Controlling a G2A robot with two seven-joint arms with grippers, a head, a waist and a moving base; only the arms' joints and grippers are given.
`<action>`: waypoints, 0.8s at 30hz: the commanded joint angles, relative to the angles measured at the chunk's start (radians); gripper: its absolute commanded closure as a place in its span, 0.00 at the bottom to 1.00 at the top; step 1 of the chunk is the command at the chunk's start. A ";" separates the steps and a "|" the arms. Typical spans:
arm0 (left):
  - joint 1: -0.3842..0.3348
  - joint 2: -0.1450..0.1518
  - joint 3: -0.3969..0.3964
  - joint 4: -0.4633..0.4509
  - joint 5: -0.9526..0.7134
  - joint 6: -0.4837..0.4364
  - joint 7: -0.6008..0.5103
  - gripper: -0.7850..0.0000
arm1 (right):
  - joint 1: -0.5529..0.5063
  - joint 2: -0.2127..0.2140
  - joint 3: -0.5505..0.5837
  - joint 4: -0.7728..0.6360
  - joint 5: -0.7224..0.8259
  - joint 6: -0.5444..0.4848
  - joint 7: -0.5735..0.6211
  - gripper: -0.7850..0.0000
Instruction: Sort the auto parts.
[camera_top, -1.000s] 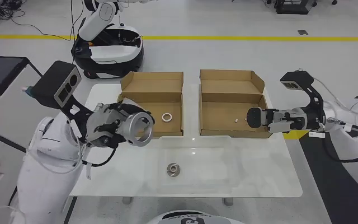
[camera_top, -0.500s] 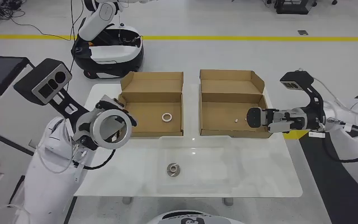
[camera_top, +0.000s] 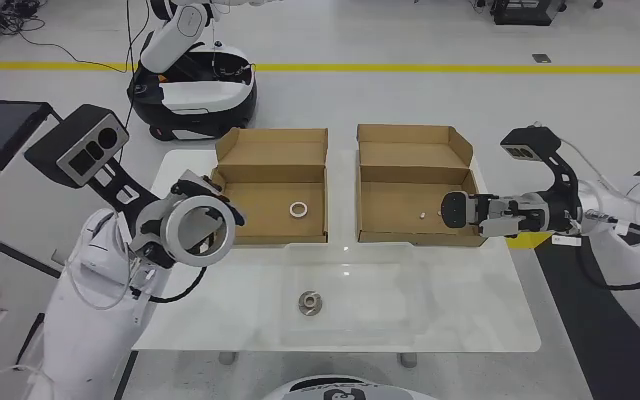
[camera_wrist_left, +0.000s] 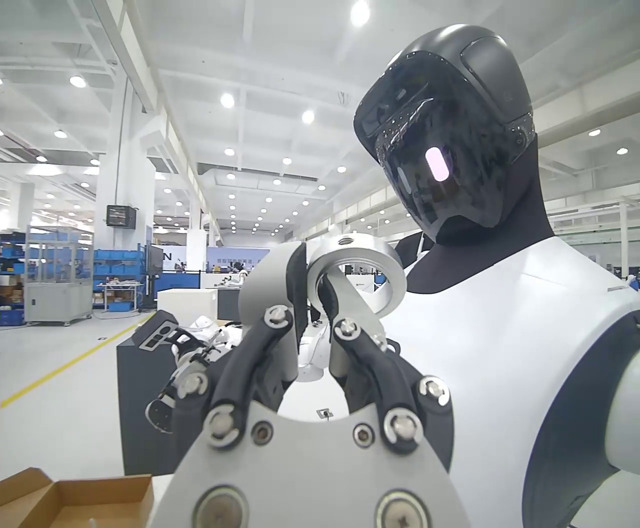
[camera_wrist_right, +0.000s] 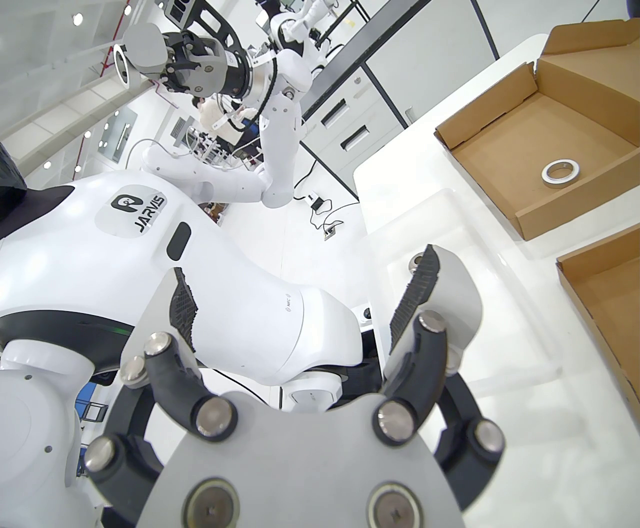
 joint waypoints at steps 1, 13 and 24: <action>0.000 0.000 0.000 0.000 0.000 0.000 0.000 1.00 | 0.000 0.000 0.000 0.000 0.000 0.000 0.000 0.00; 0.004 -0.004 -0.017 -0.016 0.072 0.065 0.016 1.00 | 0.000 0.000 0.000 0.000 0.000 0.000 0.000 0.00; 0.032 0.001 -0.054 -0.018 0.246 0.212 -0.063 1.00 | 0.000 0.000 0.000 0.000 0.000 0.000 0.000 0.00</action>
